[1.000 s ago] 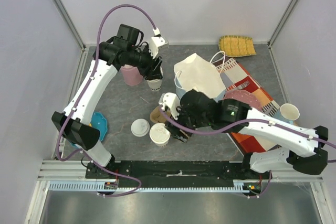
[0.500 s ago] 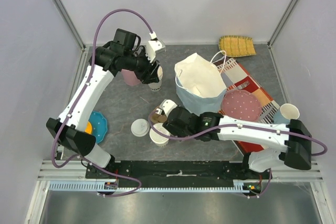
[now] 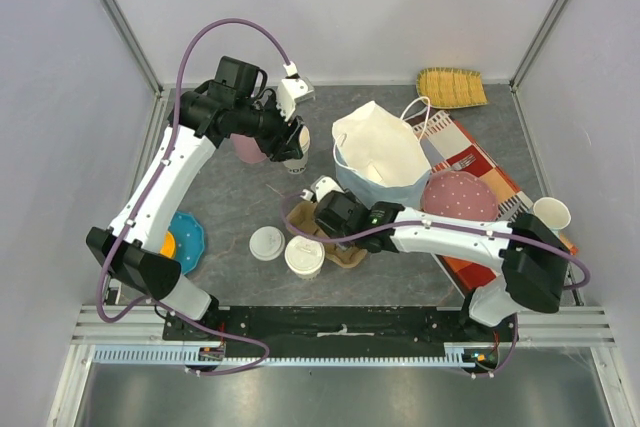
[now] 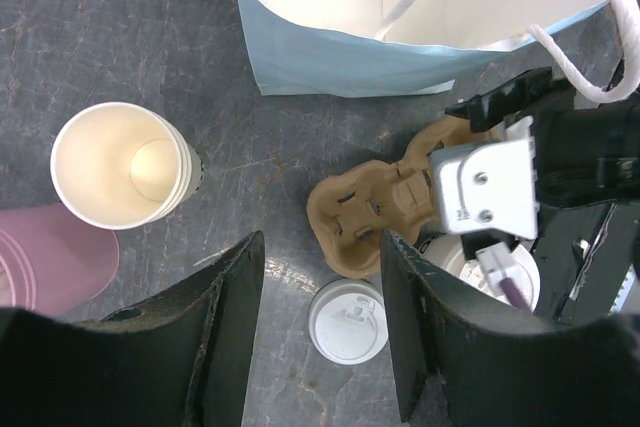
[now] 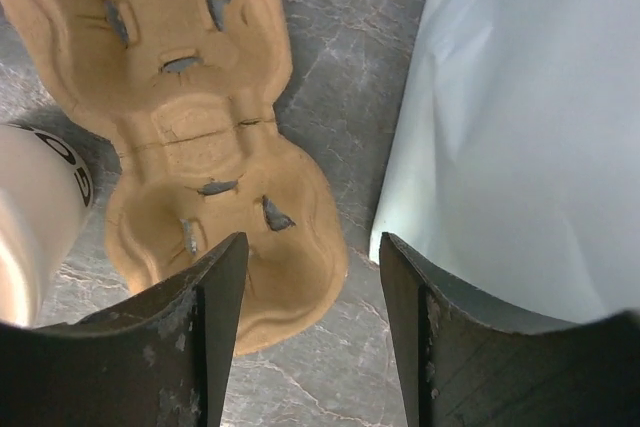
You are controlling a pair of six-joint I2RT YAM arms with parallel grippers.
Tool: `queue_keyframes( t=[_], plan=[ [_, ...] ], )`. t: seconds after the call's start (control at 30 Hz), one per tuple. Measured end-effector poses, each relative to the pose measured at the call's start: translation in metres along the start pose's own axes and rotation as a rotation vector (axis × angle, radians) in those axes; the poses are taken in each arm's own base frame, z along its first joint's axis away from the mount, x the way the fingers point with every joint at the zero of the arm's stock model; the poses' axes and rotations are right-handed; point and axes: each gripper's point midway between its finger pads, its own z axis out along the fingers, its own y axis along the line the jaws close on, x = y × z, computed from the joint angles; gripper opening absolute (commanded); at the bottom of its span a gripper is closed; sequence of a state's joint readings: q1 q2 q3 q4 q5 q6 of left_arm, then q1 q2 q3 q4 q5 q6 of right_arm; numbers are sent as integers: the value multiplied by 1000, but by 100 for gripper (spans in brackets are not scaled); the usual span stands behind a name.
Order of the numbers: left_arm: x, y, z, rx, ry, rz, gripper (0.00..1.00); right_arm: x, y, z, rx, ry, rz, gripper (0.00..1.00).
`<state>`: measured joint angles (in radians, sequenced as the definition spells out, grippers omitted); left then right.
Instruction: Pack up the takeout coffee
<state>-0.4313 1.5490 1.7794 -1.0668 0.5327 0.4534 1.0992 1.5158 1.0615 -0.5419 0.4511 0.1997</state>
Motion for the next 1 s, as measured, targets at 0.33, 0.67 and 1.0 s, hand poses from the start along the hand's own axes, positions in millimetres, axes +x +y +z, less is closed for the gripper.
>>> queue_keyframes(
  t=[0.33,0.67,1.0],
  plan=[
    [0,0,0,1,0,0,57,19,1,35,-22,95,-37,62],
    [0,0,0,1,0,0,57,30,16,54,-152,151,-51,47],
    [0,0,0,1,0,1,57,20,20,49,-188,153,-73,17]
  ],
)
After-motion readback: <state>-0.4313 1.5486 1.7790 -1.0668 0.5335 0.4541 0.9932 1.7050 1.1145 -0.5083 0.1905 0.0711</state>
